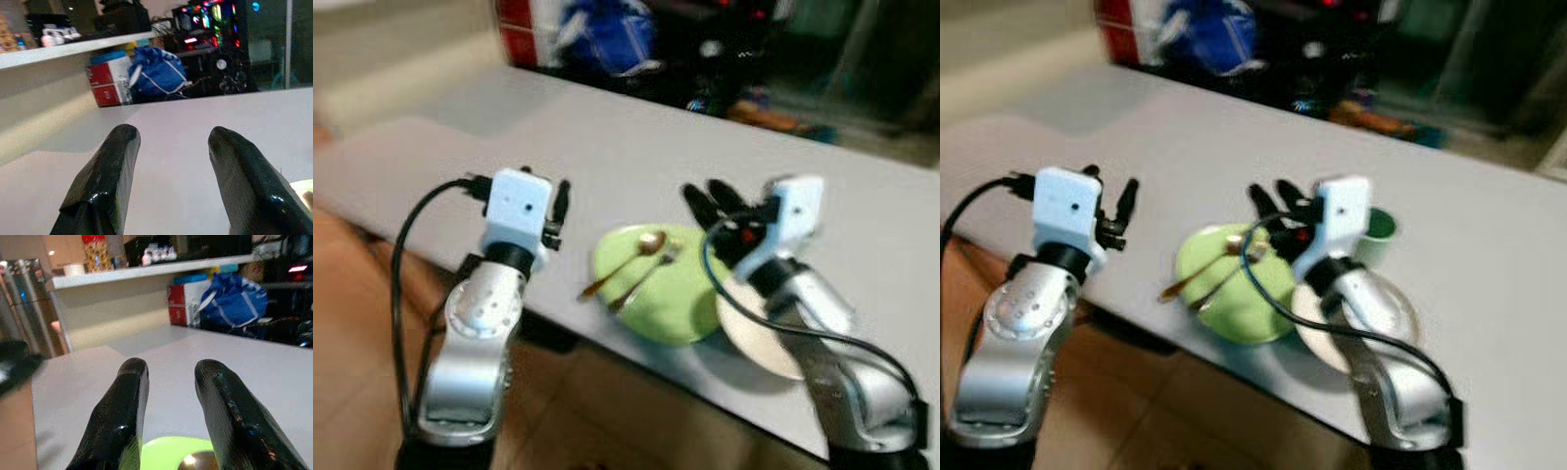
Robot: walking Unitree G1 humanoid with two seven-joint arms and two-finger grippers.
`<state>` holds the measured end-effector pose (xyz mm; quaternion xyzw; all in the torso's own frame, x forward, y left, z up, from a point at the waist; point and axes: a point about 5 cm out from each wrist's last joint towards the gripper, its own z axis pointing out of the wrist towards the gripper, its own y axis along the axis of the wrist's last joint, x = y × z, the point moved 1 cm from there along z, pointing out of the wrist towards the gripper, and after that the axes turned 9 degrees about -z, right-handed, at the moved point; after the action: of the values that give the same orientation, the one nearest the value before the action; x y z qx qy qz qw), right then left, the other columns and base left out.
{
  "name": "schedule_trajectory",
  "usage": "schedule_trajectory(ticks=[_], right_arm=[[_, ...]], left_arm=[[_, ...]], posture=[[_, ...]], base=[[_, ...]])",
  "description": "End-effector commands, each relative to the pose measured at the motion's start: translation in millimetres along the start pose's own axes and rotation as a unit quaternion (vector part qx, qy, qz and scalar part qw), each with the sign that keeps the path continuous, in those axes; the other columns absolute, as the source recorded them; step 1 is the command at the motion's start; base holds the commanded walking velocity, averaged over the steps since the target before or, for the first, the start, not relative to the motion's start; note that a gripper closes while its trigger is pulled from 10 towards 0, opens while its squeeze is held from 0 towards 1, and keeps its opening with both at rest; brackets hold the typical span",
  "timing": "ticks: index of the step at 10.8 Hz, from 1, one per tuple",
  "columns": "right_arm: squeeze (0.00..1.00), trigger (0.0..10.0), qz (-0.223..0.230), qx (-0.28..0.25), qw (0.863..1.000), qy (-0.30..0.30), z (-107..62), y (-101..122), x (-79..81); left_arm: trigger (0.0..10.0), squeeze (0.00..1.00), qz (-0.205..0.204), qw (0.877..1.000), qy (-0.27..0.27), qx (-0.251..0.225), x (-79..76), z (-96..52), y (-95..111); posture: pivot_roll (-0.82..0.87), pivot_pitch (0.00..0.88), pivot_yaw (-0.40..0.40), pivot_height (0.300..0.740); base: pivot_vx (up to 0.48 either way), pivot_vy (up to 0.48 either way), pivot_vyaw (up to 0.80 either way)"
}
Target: Setting the table
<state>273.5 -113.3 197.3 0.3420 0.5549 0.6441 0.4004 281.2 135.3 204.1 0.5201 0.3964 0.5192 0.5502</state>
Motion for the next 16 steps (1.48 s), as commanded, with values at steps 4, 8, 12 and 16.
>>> schedule_trajectory(ticks=[4,8,12,16], right_arm=[[0.0,10.0,-0.001,0.008,1.0,0.004,-2.5,-2.6,-1.2],[0.0,10.0,0.004,0.016,0.999,0.035,-0.7,-6.8,9.2],[0.0,10.0,0.0,0.019,0.998,0.059,-6.6,-6.9,8.6],[0.0,10.0,-0.002,0.016,0.998,0.064,-4.4,-6.6,12.5]], left_arm=[[10.0,0.0,0.016,1.0,0.011,-0.019,1.7,-1.2,6.1],[10.0,0.0,0.028,0.999,0.028,-0.018,9.2,-4.4,1.4],[10.0,0.0,0.015,0.999,0.017,-0.028,2.1,-6.9,-0.1],[10.0,0.0,0.011,0.999,0.02,-0.034,8.9,-7.6,-0.1]], posture=[[0.06,0.0,-0.016,0.74],[0.05,0.0,-0.021,0.74],[0.05,0.0,-0.031,0.74],[0.03,0.0,-0.031,0.74]], base=[[0.0,0.0,0.8],[0.0,0.0,0.8],[0.0,0.0,0.8],[0.227,0.0,0.8]])
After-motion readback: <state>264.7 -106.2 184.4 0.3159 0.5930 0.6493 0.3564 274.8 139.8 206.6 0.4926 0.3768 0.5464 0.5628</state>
